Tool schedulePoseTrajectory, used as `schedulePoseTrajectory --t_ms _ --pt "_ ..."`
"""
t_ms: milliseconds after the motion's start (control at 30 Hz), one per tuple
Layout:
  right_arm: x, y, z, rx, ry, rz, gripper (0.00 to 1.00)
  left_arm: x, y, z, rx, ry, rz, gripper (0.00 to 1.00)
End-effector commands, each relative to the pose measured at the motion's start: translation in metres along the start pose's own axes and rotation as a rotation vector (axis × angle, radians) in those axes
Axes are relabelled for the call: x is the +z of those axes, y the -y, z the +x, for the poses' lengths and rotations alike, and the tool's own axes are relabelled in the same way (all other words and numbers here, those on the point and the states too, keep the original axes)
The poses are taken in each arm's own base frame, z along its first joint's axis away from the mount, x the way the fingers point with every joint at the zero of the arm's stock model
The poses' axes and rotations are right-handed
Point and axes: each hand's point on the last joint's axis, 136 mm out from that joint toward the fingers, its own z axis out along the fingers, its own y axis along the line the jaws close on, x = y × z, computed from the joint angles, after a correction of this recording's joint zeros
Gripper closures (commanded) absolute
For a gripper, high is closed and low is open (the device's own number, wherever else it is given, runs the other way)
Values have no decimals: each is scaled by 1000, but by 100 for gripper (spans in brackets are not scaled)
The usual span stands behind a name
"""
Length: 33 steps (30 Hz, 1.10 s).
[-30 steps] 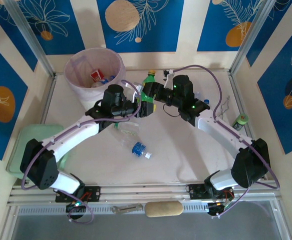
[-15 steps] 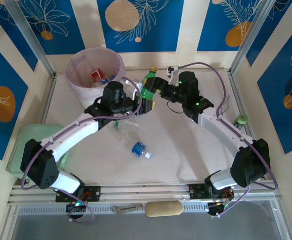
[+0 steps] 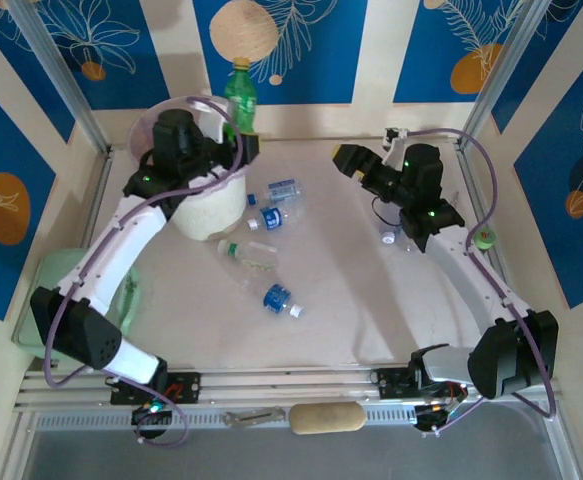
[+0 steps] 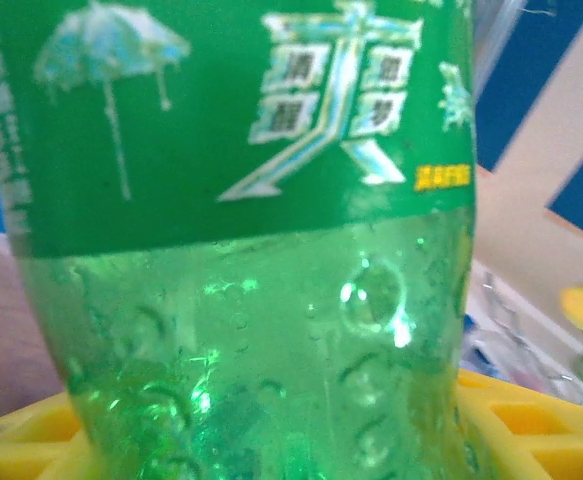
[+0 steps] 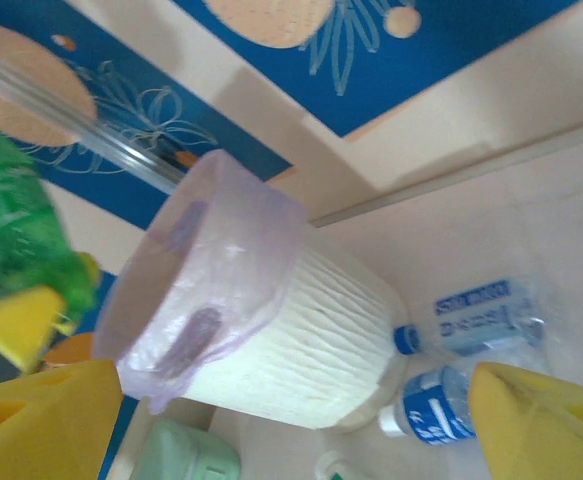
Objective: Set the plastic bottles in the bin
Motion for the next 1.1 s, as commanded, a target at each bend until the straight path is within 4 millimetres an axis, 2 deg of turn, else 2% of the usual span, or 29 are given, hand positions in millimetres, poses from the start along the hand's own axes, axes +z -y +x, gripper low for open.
schedulePoseTrajectory --t_ms 0,100,200,433,700,1000,1067 --pt "-2 34 16 69 -31 93 10 -4 -57 -2 42 -36 -175 43" --pt "-1 52 25 116 -52 128 10 -8 -92 1 40 -58 -267 43" --pt "1 63 31 146 -68 148 9 -7 -119 14 23 -93 -334 43" --pt "-2 64 26 139 -68 156 10 1 -153 49 -32 -174 -404 42" --pt "-5 71 27 147 -59 183 10 6 -164 81 -66 -263 -420 39" --pt "-2 72 26 140 -72 181 10 5 -158 79 -86 -254 -397 22" --pt "-3 73 26 126 -86 194 10 3 -157 75 -93 -243 -397 15"
